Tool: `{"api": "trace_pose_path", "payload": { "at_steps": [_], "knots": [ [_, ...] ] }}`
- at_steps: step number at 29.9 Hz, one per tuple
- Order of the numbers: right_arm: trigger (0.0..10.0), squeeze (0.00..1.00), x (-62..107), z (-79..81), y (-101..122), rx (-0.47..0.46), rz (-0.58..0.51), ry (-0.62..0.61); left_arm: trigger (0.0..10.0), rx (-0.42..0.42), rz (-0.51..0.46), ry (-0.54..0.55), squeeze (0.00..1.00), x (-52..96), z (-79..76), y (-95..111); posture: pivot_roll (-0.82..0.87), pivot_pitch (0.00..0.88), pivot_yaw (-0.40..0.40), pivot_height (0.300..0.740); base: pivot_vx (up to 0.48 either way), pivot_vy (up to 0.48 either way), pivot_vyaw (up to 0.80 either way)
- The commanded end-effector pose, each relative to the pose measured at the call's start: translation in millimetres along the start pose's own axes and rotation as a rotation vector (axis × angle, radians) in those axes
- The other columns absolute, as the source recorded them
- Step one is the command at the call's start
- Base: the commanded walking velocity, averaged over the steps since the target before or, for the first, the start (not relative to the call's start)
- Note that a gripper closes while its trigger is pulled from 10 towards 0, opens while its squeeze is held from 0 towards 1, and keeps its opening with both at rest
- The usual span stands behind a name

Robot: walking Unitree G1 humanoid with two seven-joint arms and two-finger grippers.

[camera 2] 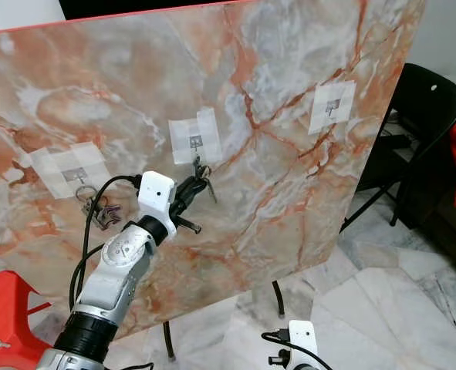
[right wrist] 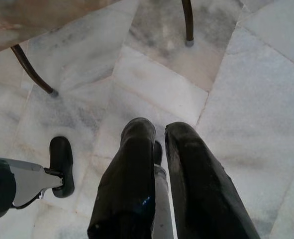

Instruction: Hang keys on a hook

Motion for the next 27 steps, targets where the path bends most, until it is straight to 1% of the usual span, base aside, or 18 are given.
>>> {"api": "trace_pose_path", "payload": {
  "at_steps": [1, 4, 10, 14, 17, 21, 26, 27],
  "knots": [
    [10.0, 0.00, -0.3, 1.2, 0.4, 0.009, 0.003, 0.002, 10.0, 0.002, -0.041, 0.002, 0.00, -3.6, 1.4, 11.6, 0.00, 0.000, 0.001, 0.740, 0.000, 0.000, 0.00],
    [10.0, 0.00, -0.3, 1.2, 0.4, 0.009, 0.003, 0.002, 10.0, -0.001, -0.039, 0.012, 0.00, -5.3, 3.1, 11.5, 0.00, 0.000, 0.001, 0.740, 0.000, 0.000, 0.00],
    [10.0, 0.00, -0.2, 1.3, -0.1, 0.010, 0.004, 0.002, 10.0, 0.001, -0.037, 0.064, 0.00, -9.1, 12.8, 13.7, 0.00, 0.000, 0.002, 0.740, 0.000, 0.000, 0.00],
    [10.0, 0.00, -0.3, 1.4, -0.2, 0.009, 0.004, 0.002, 10.0, 0.007, -0.040, 0.065, 0.00, -10.1, 13.8, 14.5, 0.00, 0.000, 0.002, 0.740, 0.000, 0.000, 0.00],
    [10.0, 0.00, -0.3, 1.6, 0.1, 0.011, 0.004, 0.003, 10.0, -0.008, -0.008, 0.079, 0.00, -13.5, 16.5, 11.4, 0.00, 0.000, 0.002, 0.740, 0.000, 0.000, 0.00],
    [10.0, 0.00, -0.3, 1.7, 0.4, 0.011, 0.003, 0.003, 10.0, 0.006, 0.002, 0.086, 0.00, -15.2, 16.9, 9.1, 0.00, 0.000, 0.002, 0.740, 0.000, 0.000, 0.00],
    [10.0, 0.00, -0.4, 1.6, 1.0, 0.013, 0.002, 0.003, 10.0, 0.011, 0.001, 0.101, 0.00, -17.5, 18.8, 10.3, 0.00, 0.000, 0.001, 0.740, 0.000, 0.000, 0.00],
    [10.0, 0.00, -0.4, 1.6, 1.1, 0.013, 0.003, 0.003, 10.0, 0.013, -0.005, 0.119, 0.00, -18.4, 21.7, 12.2, 0.00, 0.000, 0.000, 0.740, 0.000, 0.000, 0.00]
  ]
}}
Point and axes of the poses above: a point about 5 cm out from each wrist's last joint towards the gripper, its own x axis pointing back from the gripper into the wrist, its own y axis along the axis of the wrist's last joint, z = x × y, the point moved 6 cm from there along -x, pointing out of the wrist towards the gripper, and after that the axes turned 15 degrees about -x, right-handed, at the moved point
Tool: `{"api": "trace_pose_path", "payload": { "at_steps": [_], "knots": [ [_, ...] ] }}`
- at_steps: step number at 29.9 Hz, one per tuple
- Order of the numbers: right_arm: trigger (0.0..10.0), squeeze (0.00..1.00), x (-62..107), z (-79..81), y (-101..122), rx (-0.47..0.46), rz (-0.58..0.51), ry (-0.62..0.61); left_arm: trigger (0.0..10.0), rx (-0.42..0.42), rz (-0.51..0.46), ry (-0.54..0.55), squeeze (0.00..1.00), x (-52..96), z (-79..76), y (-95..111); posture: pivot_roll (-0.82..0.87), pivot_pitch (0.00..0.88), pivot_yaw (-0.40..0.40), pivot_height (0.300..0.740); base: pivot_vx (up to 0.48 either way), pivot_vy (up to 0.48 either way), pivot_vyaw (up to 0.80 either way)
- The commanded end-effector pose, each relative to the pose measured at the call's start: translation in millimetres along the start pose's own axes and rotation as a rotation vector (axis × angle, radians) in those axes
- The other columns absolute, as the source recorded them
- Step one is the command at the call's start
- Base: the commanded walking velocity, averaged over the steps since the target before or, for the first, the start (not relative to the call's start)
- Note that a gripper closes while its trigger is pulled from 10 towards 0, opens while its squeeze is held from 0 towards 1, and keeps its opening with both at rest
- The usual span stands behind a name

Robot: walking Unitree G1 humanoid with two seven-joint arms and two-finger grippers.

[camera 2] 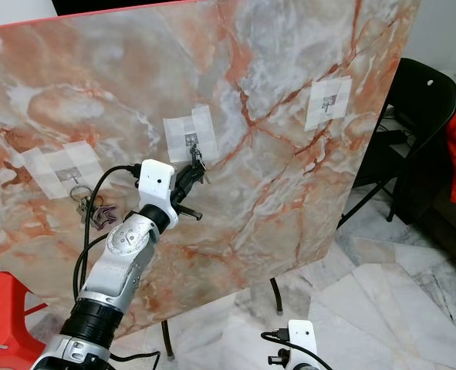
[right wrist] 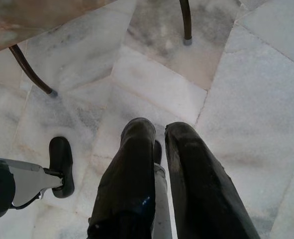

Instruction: Hang keys on a hook

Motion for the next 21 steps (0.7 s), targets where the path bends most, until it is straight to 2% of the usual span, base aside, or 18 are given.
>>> {"api": "trace_pose_path", "payload": {
  "at_steps": [1, 13, 21],
  "knots": [
    [10.0, 0.00, -0.3, 1.1, 0.8, 0.011, 0.003, 0.002, 10.0, 0.005, -0.025, 0.036, 0.00, -5.2, 8.2, 9.1, 0.00, 0.000, 0.000, 0.740, 0.000, 0.000, 0.00],
    [10.0, 0.00, -0.3, 1.4, 0.9, 0.013, 0.003, 0.004, 10.0, 0.021, -0.043, 0.087, 0.00, -5.8, 17.5, 12.7, 0.00, 0.000, 0.000, 0.740, 0.000, 0.000, 0.00],
    [10.0, 0.00, -0.3, 1.5, 1.1, 0.014, 0.003, 0.004, 10.0, 0.038, -0.040, 0.087, 0.00, -6.0, 17.1, 12.4, 0.00, 0.000, 0.000, 0.740, 0.000, 0.000, 0.00]
  ]
}}
Point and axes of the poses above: a point about 5 cm out from each wrist's last joint towards the gripper, its own x axis pointing back from the gripper into the wrist, its own y axis along the axis of the wrist's last joint, z = x × y, the point moved 6 cm from there along -x, pointing out of the wrist towards the gripper, and after that the axes turned 15 degrees about -x, right-handed, at the moved point
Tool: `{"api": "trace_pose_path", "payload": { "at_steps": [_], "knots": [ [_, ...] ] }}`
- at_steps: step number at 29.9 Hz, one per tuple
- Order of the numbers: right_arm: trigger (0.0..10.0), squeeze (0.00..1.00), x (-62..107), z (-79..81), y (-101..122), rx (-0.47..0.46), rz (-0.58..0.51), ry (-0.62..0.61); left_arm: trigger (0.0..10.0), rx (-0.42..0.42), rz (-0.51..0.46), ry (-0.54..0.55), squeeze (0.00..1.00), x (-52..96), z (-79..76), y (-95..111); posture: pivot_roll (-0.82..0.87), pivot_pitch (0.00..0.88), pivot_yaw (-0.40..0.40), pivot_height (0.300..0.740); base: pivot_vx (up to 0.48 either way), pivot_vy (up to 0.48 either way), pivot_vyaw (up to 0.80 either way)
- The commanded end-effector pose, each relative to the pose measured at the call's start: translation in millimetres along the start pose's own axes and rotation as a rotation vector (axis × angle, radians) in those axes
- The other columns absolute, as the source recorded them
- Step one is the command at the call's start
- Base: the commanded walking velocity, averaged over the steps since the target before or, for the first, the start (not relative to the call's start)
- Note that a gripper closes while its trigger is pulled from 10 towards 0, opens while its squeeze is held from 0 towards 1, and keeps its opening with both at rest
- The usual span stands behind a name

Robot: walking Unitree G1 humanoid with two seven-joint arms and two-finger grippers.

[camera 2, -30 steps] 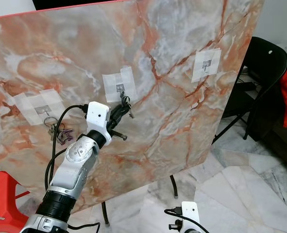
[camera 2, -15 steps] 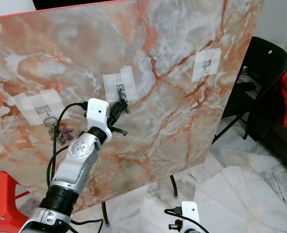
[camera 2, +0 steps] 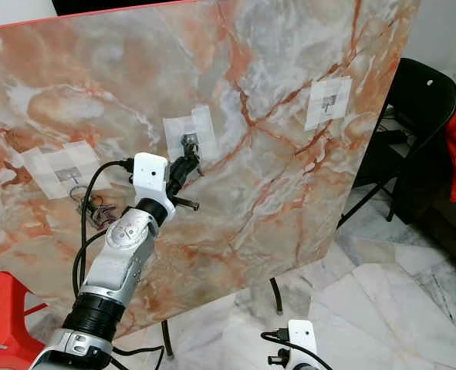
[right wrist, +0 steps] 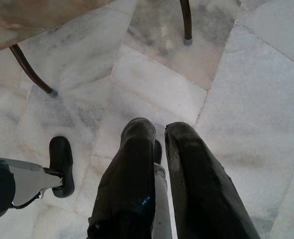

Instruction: Hang keys on a hook

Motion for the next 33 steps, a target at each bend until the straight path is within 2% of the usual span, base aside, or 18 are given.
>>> {"api": "trace_pose_path", "payload": {
  "at_steps": [1, 10, 22, 33],
  "knots": [
    [10.0, 0.00, -0.3, 1.4, 1.1, 0.012, 0.002, 0.003, 10.0, 0.026, -0.007, -0.003, 0.00, -2.8, 1.2, 3.6, 0.00, 0.000, 0.000, 0.740, 0.000, 0.000, 0.00],
    [10.0, 0.00, -0.3, 1.5, 0.7, 0.012, 0.004, 0.005, 10.0, 0.011, 0.016, -0.011, 0.00, -1.6, -1.8, -2.5, 0.00, 0.000, 0.000, 0.740, 0.000, 0.000, 0.00],
    [10.0, 0.00, -0.3, 1.5, 0.9, 0.006, 0.003, 0.004, 10.0, 0.009, 0.039, -0.088, 0.00, 3.5, -15.3, -9.4, 0.00, 0.000, -0.001, 0.740, 0.000, 0.000, 0.00],
    [10.0, 0.00, -0.4, 1.5, 1.0, 0.007, 0.003, 0.004, 10.0, 0.011, 0.032, -0.075, 0.00, 4.7, -11.2, -8.4, 0.00, 0.000, -0.002, 0.740, 0.000, 0.000, 0.00]
  ]
}}
Point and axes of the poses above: a point about 5 cm out from each wrist's last joint towards the gripper, its own x axis pointing back from the gripper into the wrist, its own y axis along the axis of the wrist's last joint, z = x × y, the point moved 6 cm from there along -x, pointing out of the wrist towards the gripper, and after that the axes turned 15 degrees about -x, right-handed, at the moved point
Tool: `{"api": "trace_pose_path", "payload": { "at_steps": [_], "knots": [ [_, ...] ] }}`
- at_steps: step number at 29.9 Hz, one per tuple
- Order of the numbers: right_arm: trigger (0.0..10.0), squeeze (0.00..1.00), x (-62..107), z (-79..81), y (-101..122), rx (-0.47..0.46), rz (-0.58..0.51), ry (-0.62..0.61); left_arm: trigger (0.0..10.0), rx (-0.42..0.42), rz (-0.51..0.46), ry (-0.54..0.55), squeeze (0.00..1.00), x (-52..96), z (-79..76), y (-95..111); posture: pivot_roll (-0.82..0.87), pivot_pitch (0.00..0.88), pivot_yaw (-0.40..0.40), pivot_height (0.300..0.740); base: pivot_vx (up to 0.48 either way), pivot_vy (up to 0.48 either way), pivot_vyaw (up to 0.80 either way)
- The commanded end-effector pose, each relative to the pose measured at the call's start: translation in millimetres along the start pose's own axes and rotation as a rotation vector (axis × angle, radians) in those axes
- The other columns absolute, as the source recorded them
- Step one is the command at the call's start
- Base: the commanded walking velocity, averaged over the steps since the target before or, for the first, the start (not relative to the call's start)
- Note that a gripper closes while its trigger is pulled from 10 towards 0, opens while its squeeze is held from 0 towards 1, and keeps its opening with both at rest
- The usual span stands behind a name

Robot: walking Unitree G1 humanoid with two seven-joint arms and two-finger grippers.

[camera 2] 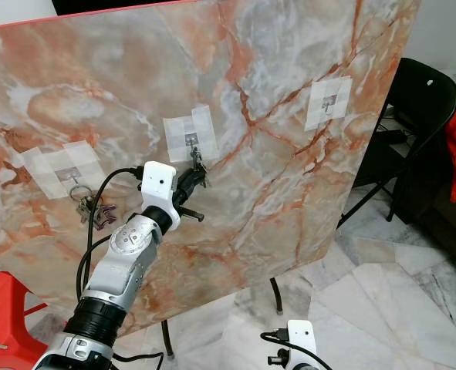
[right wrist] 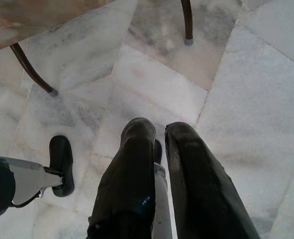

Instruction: Hang keys on a hook

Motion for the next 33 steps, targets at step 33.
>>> {"api": "trace_pose_path", "payload": {
  "at_steps": [33],
  "knots": [
    [10.0, 0.00, -0.4, 0.8, 1.6, 0.001, 0.000, -0.001, 10.0, 0.016, -0.056, 0.032, 0.00, 9.8, 14.5, 9.7, 0.00, 0.000, -0.004, 0.740, 0.000, 0.000, 0.00]
  ]
}}
Point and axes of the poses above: a point about 5 cm out from each wrist's last joint towards the gripper, its own x axis pointing back from the gripper into the wrist, its own y axis along the axis of the wrist's last joint, z = x × y, the point moved 6 cm from there along -x, pointing out of the wrist towards the gripper, and after that the axes turned 15 degrees about -x, right-handed, at the moved point
